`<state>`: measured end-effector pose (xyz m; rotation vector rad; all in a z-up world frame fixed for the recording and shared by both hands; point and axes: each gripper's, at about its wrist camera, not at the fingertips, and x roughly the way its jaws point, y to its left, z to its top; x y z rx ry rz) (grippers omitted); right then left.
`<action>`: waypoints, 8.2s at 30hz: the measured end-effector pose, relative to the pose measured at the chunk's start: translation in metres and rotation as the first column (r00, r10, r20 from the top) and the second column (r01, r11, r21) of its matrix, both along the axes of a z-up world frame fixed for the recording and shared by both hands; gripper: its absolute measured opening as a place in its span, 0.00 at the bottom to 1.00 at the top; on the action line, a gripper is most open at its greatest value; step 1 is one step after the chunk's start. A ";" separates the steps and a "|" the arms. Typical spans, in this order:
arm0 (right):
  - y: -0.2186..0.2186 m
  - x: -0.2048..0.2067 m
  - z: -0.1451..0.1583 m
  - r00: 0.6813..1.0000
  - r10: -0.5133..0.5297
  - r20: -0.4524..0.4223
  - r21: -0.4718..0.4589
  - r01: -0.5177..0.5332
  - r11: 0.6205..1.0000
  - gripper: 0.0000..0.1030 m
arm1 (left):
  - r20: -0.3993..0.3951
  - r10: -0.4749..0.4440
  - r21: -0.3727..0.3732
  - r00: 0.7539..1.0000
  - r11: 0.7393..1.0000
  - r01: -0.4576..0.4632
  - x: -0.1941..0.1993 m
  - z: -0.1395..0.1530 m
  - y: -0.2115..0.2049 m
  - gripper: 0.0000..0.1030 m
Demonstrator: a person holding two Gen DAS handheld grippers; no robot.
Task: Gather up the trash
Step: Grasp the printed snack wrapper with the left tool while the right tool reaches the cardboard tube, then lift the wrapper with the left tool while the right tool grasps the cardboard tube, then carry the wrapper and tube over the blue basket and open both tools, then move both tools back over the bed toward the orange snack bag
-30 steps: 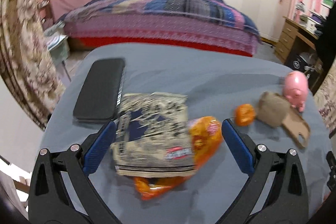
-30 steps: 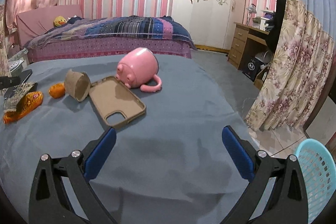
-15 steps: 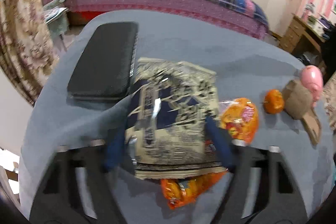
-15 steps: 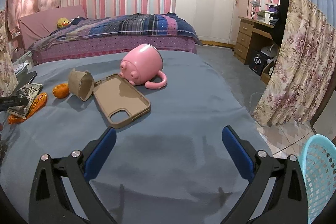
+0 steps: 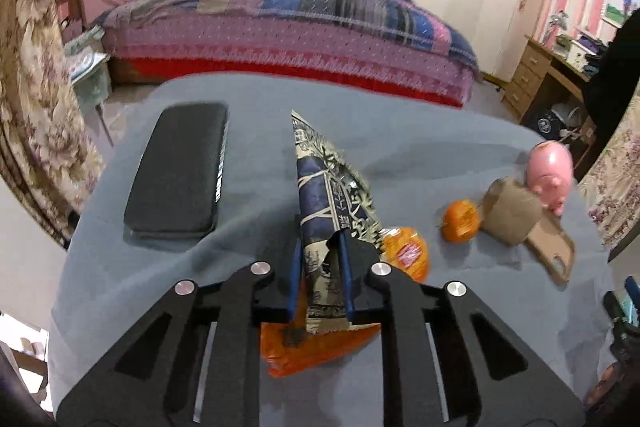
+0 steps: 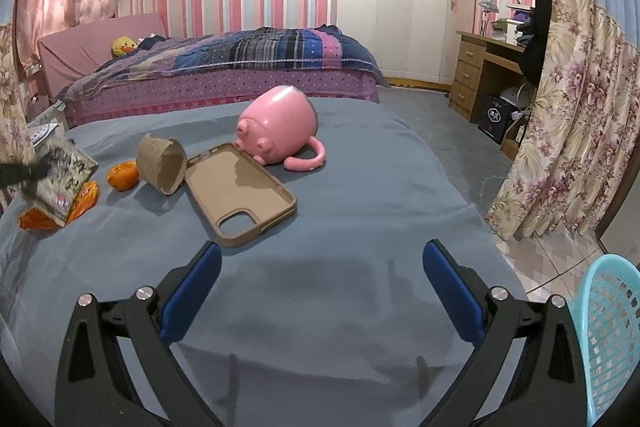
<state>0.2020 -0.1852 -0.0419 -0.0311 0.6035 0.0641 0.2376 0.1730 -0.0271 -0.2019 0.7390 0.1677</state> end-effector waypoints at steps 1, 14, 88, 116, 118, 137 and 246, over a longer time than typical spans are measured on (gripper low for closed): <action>0.002 0.000 0.000 1.000 0.003 -0.002 -0.003 -0.003 1.000 0.96 | 0.007 -0.010 0.012 1.000 1.000 0.010 0.000 0.003 -0.005 0.14; 0.065 0.028 0.008 0.992 0.127 0.019 -0.018 -0.127 0.992 0.95 | -0.005 -0.117 0.084 0.993 0.990 0.117 0.009 0.014 -0.043 0.04; -0.210 -0.108 0.060 0.935 -0.341 0.096 -0.092 0.349 0.933 0.03 | 0.059 -0.578 0.137 0.814 0.813 0.567 -0.025 0.053 -0.304 0.01; -0.324 -0.165 0.029 0.812 -0.581 0.048 0.041 0.580 0.814 0.03 | 0.130 -0.767 0.041 0.628 0.637 0.769 -0.082 0.046 -0.468 0.01; -0.326 -0.168 0.029 0.806 -0.589 0.051 0.050 0.587 0.808 0.03 | 0.127 -0.781 0.032 0.612 0.620 0.784 -0.088 0.043 -0.478 0.01; -0.339 -0.176 0.016 0.786 -0.617 0.034 0.088 0.613 0.785 0.03 | 0.085 -0.858 0.058 0.507 0.512 0.857 -0.116 0.012 -0.551 0.02; -0.030 0.017 0.032 0.997 -0.074 0.036 0.099 0.070 0.993 0.96 | 0.037 0.043 0.053 0.998 0.998 -0.045 -0.007 0.008 -0.037 0.95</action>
